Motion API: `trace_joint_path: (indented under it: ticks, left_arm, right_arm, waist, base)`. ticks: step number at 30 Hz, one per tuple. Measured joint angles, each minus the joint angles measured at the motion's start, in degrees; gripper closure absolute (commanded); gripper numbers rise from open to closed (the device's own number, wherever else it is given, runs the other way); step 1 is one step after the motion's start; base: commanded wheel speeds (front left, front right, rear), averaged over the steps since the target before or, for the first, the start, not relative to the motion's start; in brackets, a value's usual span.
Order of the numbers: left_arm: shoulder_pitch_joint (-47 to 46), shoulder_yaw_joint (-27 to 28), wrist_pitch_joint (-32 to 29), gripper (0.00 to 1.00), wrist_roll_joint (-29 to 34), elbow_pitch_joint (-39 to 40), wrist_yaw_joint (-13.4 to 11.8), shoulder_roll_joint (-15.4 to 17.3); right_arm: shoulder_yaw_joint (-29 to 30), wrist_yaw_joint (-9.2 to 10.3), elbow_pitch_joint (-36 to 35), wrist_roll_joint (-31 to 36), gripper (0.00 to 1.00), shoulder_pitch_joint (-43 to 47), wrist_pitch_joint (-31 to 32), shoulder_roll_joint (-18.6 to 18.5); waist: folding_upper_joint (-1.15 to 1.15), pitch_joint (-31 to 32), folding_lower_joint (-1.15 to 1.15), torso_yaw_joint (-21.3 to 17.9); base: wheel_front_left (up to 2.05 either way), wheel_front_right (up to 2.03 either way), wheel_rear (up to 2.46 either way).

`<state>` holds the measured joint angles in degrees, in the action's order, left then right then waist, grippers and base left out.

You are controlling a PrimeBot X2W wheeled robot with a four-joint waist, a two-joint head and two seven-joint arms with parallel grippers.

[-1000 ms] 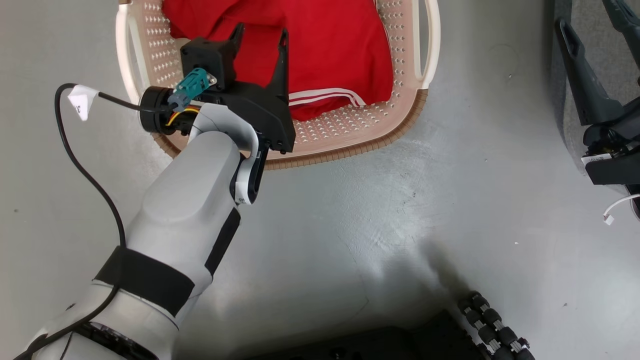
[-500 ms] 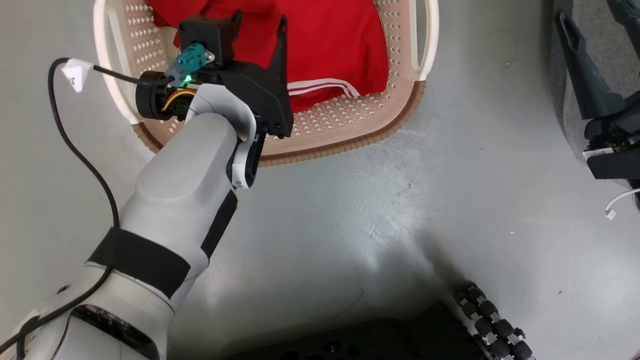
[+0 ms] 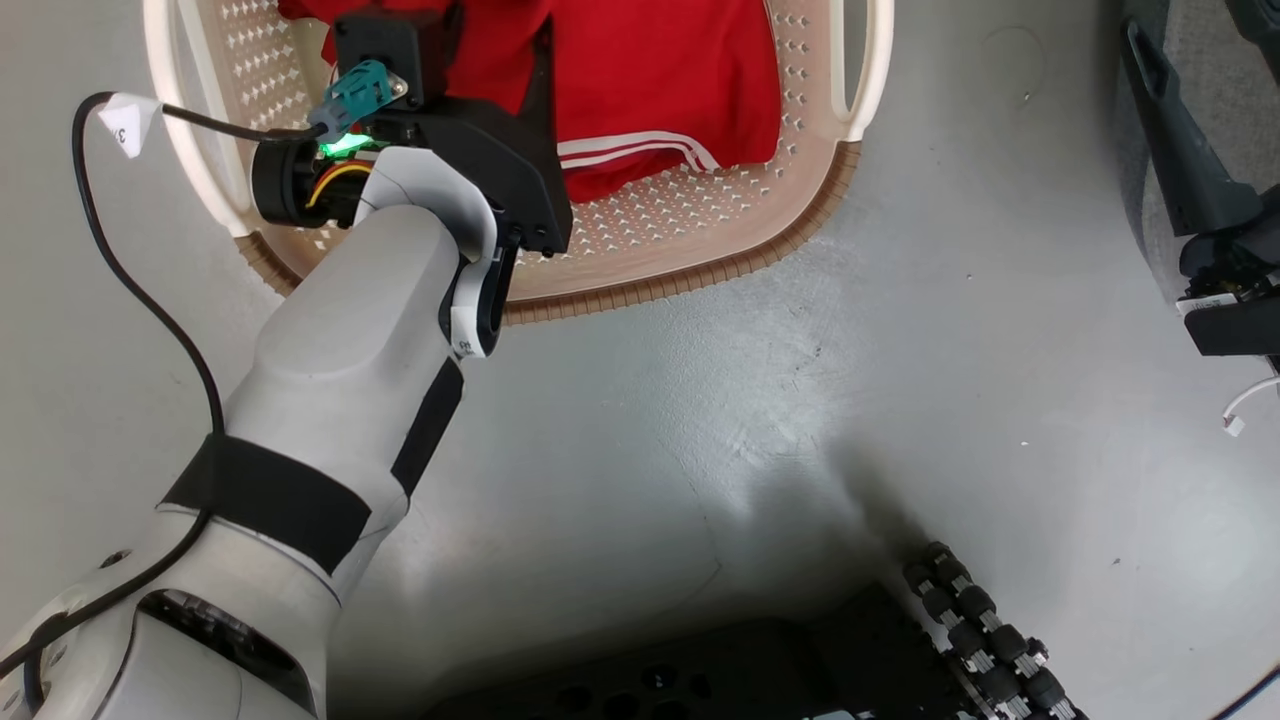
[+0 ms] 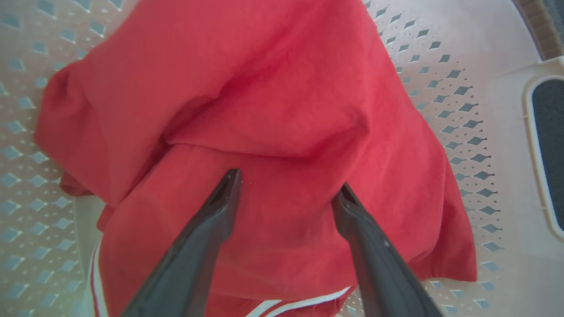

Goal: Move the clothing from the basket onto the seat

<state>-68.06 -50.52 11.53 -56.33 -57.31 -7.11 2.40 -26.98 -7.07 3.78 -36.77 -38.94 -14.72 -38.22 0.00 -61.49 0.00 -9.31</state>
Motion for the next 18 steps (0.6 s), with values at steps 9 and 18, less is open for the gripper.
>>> trace_joint_path:
  ticks: [9,18]
  left_arm:
    - [-2.4,-1.6,0.2,0.0,-1.5,-1.6,0.0,0.0]
    - [-2.9,-3.8,0.5,0.24,-1.8,-3.2,0.0,0.1]
  right_arm:
    - [-0.5,0.0,-0.6,0.0,0.0,-0.3,0.0,-0.2]
    - [-1.0,-0.08,-0.6,0.0,0.0,-0.9,0.0,-0.2]
  waist:
    - [0.0,-1.2,0.0,-0.6]
    - [0.0,-2.1,0.0,-1.4]
  base:
    - [0.0,0.0,0.0]
    - [0.0,0.0,0.0]
